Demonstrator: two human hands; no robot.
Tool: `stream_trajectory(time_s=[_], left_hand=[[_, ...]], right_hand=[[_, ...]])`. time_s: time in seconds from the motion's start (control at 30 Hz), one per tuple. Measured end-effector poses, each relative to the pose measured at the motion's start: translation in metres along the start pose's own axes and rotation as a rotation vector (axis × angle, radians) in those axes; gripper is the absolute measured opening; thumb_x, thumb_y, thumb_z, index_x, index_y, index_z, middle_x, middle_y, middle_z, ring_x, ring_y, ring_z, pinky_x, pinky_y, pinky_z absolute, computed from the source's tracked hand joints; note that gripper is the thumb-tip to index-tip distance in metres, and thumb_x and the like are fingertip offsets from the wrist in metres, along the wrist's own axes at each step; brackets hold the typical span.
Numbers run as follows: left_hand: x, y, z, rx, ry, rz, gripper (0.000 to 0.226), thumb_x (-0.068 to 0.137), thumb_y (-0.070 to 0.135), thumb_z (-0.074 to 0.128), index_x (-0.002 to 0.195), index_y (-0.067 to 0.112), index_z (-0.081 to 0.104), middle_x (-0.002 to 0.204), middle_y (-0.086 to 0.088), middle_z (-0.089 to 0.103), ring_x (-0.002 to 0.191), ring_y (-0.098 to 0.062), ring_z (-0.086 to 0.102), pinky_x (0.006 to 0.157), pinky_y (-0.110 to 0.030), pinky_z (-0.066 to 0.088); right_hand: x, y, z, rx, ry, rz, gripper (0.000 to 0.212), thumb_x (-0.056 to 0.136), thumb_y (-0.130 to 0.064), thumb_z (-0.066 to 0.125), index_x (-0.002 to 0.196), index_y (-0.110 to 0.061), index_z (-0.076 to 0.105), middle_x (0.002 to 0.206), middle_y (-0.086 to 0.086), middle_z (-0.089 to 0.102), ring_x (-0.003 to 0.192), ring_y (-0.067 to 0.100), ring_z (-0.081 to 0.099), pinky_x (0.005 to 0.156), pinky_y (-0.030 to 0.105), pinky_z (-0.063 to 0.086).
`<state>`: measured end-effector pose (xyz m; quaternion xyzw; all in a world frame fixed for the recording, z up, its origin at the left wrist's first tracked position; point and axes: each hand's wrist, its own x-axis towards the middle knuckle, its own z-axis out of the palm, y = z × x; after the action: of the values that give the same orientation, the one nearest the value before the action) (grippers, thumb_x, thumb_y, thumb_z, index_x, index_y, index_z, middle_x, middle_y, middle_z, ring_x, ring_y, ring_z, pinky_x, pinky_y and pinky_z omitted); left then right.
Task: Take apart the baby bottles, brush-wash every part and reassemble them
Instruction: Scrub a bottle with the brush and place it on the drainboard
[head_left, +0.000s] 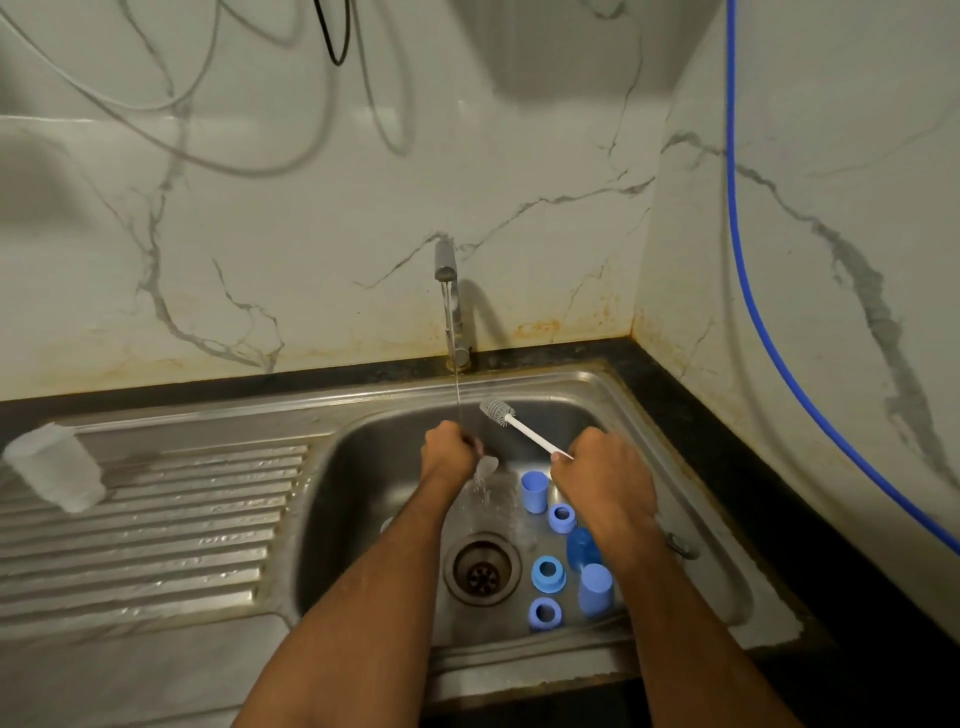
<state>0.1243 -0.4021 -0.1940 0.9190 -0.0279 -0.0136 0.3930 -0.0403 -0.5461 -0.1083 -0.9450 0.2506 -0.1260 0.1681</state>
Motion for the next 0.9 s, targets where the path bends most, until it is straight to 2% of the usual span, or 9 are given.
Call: stream_trajectory(time_s=[0.1, 0.17, 0.2, 0.3, 0.4, 0.53, 0.7, 0.8, 0.9], left_hand=[[-0.004, -0.004, -0.023, -0.149, 0.118, -0.048, 0.027, 0.086, 0.007, 0.069, 0.064, 0.024, 0.071, 0.081, 0.000, 0.074, 0.081, -0.022, 0.072, 0.082, -0.040, 0.062], [-0.011, -0.004, -0.036, -0.313, 0.166, -0.101, 0.024, 0.088, 0.008, 0.070, 0.070, 0.023, 0.072, 0.084, -0.003, 0.074, 0.080, -0.024, 0.073, 0.080, -0.043, 0.063], [-0.015, -0.002, -0.042, -0.398, 0.185, -0.128, 0.020, 0.089, 0.008, 0.070, 0.075, 0.022, 0.072, 0.086, -0.006, 0.074, 0.078, -0.025, 0.073, 0.077, -0.044, 0.063], [-0.028, 0.003, -0.055, -0.582, 0.227, -0.173, 0.008, 0.095, 0.010, 0.067, 0.088, 0.012, 0.071, 0.092, -0.014, 0.073, 0.078, -0.024, 0.073, 0.074, -0.041, 0.064], [-0.035, 0.004, -0.062, -0.660, 0.236, -0.203, 0.008, 0.097, 0.011, 0.064, 0.091, 0.013, 0.070, 0.100, -0.015, 0.071, 0.086, -0.026, 0.072, 0.073, -0.039, 0.064], [-0.042, -0.002, -0.069, -0.856, 0.205, -0.310, 0.008, 0.098, 0.007, 0.060, 0.101, 0.007, 0.067, 0.110, -0.018, 0.065, 0.096, -0.032, 0.070, 0.065, -0.033, 0.063], [-0.049, -0.006, -0.081, -1.258, 0.088, -0.422, 0.019, 0.098, -0.003, 0.055, 0.115, -0.002, 0.063, 0.117, -0.020, 0.058, 0.107, -0.036, 0.065, 0.087, -0.043, 0.061], [-0.045, -0.003, -0.087, -1.422, 0.020, -0.467, 0.018, 0.098, -0.004, 0.055, 0.114, -0.002, 0.061, 0.112, -0.019, 0.059, 0.112, -0.036, 0.063, 0.094, -0.045, 0.058], [-0.040, -0.006, -0.086, -1.457, -0.022, -0.517, 0.012, 0.100, 0.005, 0.056, 0.110, 0.004, 0.063, 0.115, -0.024, 0.064, 0.109, -0.035, 0.067, 0.094, -0.047, 0.057]], right_hand=[[-0.004, -0.005, 0.001, 0.023, -0.034, -0.021, 0.027, 0.098, -0.042, 0.059, 0.092, -0.017, 0.067, 0.079, 0.000, 0.061, 0.069, 0.014, 0.057, 0.056, 0.026, 0.040], [-0.008, -0.007, 0.002, 0.047, -0.046, -0.031, 0.028, 0.097, -0.043, 0.061, 0.086, -0.017, 0.066, 0.077, 0.000, 0.063, 0.069, 0.015, 0.061, 0.058, 0.030, 0.049], [-0.010, -0.008, 0.002, 0.055, -0.052, -0.039, 0.029, 0.097, -0.043, 0.061, 0.083, -0.018, 0.065, 0.074, -0.001, 0.062, 0.067, 0.015, 0.061, 0.058, 0.030, 0.050], [-0.016, -0.012, 0.001, 0.081, -0.079, -0.049, 0.029, 0.098, -0.041, 0.061, 0.079, -0.019, 0.062, 0.067, -0.003, 0.058, 0.059, 0.010, 0.054, 0.053, 0.024, 0.038], [-0.018, -0.012, 0.000, 0.091, -0.085, -0.066, 0.030, 0.098, -0.041, 0.062, 0.079, -0.018, 0.064, 0.068, -0.003, 0.060, 0.061, 0.010, 0.058, 0.054, 0.023, 0.039], [-0.020, -0.012, -0.001, 0.125, -0.091, -0.094, 0.031, 0.098, -0.041, 0.062, 0.075, -0.019, 0.064, 0.064, -0.004, 0.060, 0.059, 0.008, 0.060, 0.053, 0.022, 0.038], [-0.021, -0.014, -0.007, 0.105, -0.073, -0.151, 0.035, 0.098, -0.040, 0.063, 0.069, -0.021, 0.064, 0.060, -0.004, 0.059, 0.054, 0.008, 0.056, 0.053, 0.025, 0.045], [-0.011, -0.028, -0.021, 0.081, -0.046, -0.192, 0.033, 0.098, -0.040, 0.061, 0.072, -0.020, 0.067, 0.062, -0.003, 0.060, 0.058, 0.010, 0.057, 0.051, 0.025, 0.042], [-0.008, -0.031, -0.019, 0.063, -0.043, -0.215, 0.029, 0.097, -0.042, 0.062, 0.077, -0.022, 0.069, 0.067, -0.004, 0.063, 0.064, 0.011, 0.062, 0.065, 0.033, 0.057]])
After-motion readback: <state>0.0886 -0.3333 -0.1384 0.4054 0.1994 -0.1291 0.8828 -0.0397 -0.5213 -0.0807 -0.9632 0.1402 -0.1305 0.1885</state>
